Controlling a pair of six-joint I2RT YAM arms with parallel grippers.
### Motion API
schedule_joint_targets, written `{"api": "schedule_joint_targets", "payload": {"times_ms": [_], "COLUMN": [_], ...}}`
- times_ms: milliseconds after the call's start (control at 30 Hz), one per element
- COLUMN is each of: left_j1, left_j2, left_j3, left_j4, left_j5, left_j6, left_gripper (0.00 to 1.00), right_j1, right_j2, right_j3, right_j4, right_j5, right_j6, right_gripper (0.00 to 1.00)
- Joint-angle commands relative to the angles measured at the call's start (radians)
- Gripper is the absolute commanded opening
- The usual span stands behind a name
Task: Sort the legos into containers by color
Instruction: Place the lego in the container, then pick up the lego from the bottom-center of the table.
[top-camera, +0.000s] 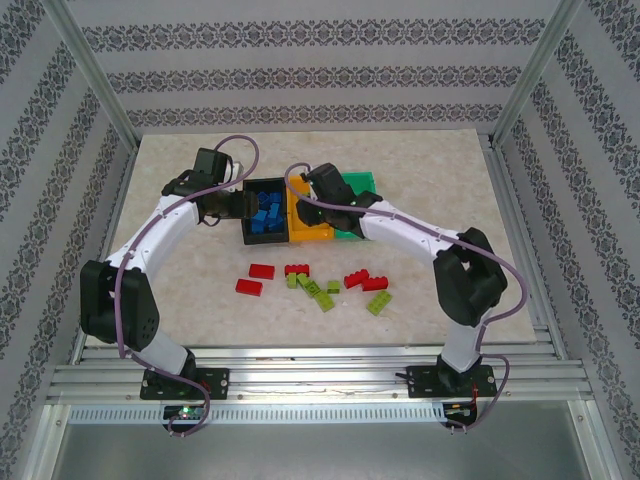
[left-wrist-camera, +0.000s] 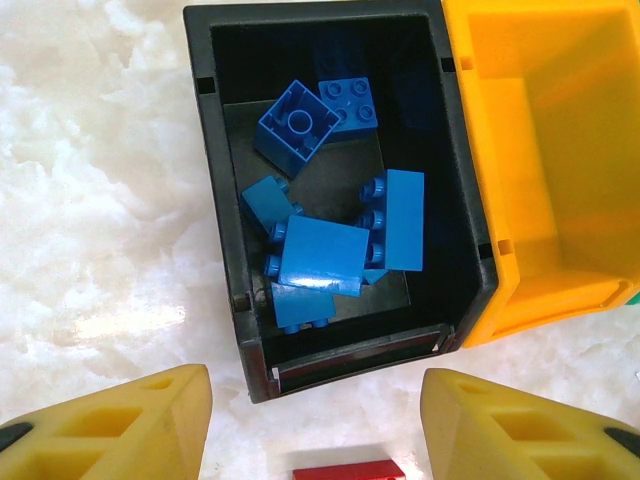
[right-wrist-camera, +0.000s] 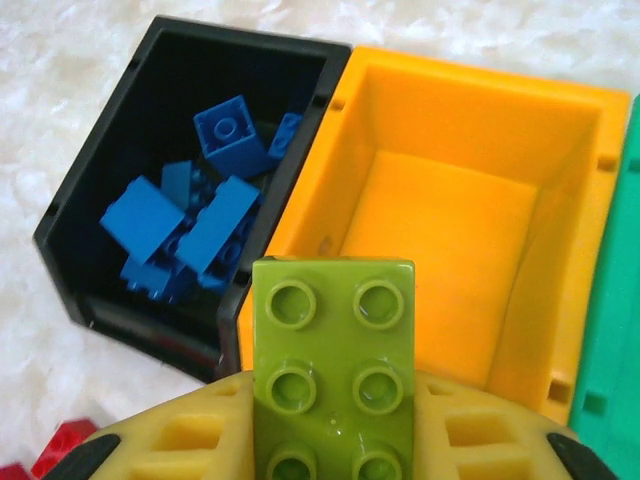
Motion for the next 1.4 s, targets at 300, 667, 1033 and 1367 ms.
{"api": "schedule_joint_targets", "payload": {"times_ms": [300,667,1033,1367], "left_j1": [-0.003,-0.003,-0.005,-0.005], "left_j2": [-0.049,-0.073,-0.067,-0.050], "left_j3": [-0.020,-0.031,-0.031,-0.029], "left_j4": [0.041,0.059,0.060,0.060], "left_j5": [0.000,0.018,0.036,0.039], "left_j6": [0.015,0.007,0.004,0.006], "left_gripper": [0.58,0.58,0.58,0.58], "right_j1": [-0.033,0.062,0.191,0.274], "right_j2": [0.085,-0.130,-0.342,-0.495], "right_j3": [0.128,-0.167,-0.474,-0.622], "right_j4": [-0.063,-0.017,0.011,-0.041], "right_j5": [-0.005,-0.007,0.054,0.100], "right_j6": [0.000,-0.026,-0.022,0.028], "right_gripper": [0.43,0.45,0.46,0.47]}}
